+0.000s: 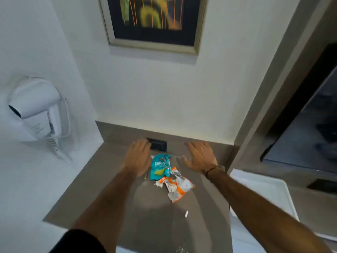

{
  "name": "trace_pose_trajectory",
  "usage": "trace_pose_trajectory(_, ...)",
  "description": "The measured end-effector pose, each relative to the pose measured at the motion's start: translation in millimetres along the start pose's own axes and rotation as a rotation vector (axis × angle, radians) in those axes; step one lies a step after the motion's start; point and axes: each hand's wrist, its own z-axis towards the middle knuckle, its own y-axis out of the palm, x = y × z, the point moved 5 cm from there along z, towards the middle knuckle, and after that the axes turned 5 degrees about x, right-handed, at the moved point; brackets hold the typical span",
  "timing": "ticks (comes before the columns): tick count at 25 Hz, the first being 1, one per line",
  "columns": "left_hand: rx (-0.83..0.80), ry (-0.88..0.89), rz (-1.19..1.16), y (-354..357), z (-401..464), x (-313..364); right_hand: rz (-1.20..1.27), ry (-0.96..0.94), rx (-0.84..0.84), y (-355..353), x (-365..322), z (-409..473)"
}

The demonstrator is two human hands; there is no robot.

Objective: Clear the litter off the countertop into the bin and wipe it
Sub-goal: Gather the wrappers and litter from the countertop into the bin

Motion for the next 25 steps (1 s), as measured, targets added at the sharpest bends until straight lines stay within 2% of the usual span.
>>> trace_pose_trajectory(3,-0.26,-0.09,-0.158,79.3,-19.9,-1.9,0.123,0.104,-0.201,73.8,-20.0,-6.2)
trace_pose_trajectory(4,-0.349,-0.082,-0.179,105.8,-27.3,0.0,0.141,0.158,-0.319,97.4,-28.5,-12.3)
trace_pose_trajectory(6,-0.406,-0.066,-0.225,142.3,-30.9,1.7,0.197,0.225,-0.434,128.7,-40.1,-12.2)
trace_pose_trajectory(10,-0.436,-0.015,-0.229,187.5,-32.8,2.2,0.258,0.326,-0.543,169.8,-59.0,-12.5)
trace_pose_trajectory(16,-0.377,-0.012,-0.194,204.3,-25.5,-6.6,0.412,0.513,-0.388,180.2,-59.5,-9.2)
trace_pose_trajectory(21,-0.353,-0.019,-0.188,206.0,-26.6,2.6,0.576,0.735,-0.392,191.8,-49.0,-26.7)
trace_pose_trajectory(25,-0.307,-0.064,-0.215,187.9,-41.3,4.1,0.686,0.874,-0.27,177.3,-29.3,-47.8)
